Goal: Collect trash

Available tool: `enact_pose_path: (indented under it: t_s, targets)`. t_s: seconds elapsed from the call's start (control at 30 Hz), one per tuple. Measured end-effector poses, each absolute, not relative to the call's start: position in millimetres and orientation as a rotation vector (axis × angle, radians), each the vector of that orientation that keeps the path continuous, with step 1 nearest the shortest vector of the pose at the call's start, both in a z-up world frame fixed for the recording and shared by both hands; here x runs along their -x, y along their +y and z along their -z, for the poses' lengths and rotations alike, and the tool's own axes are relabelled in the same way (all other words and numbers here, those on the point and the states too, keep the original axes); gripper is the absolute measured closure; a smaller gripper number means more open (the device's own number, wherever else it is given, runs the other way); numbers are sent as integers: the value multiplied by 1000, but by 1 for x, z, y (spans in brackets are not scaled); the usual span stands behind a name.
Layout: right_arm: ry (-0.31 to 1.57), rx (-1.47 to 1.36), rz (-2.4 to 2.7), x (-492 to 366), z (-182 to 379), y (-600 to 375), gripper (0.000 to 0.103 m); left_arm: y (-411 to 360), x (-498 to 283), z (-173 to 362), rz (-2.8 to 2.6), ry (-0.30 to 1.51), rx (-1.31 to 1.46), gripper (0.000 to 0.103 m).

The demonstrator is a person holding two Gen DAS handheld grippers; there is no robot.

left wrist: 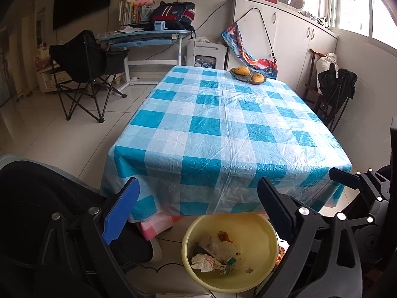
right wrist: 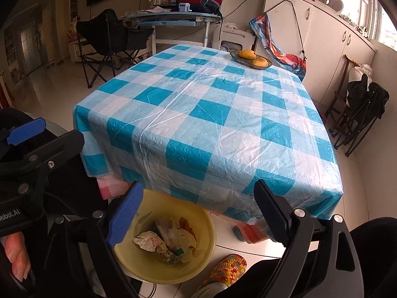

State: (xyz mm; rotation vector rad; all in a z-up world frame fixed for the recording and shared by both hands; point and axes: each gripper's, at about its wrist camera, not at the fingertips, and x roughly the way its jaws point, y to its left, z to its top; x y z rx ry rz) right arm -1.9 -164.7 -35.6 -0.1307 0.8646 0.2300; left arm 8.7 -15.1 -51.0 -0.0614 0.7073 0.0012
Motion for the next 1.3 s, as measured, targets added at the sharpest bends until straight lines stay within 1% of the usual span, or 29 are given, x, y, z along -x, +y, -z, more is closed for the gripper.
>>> enact_pose_path:
  t_s: [0.27, 0.33, 0.53, 1.07, 1.3]
  targets:
    - [803, 117, -194, -3, 28, -172, 14, -18, -11, 51, -34, 695, 25, 8]
    - [766, 121, -176, -1, 24, -172, 11, -18, -10, 47, -42, 675, 21, 7]
    - [685, 113, -141, -2, 16, -173, 8, -12, -6, 36, -69, 623, 27, 7]
    - [699, 20, -79, -16, 23, -186, 8, -2, -5, 25, -80, 594, 47, 7]
    - [712, 27, -79, -16, 28, -186, 8, -2, -7, 26, -96, 605, 40, 7]
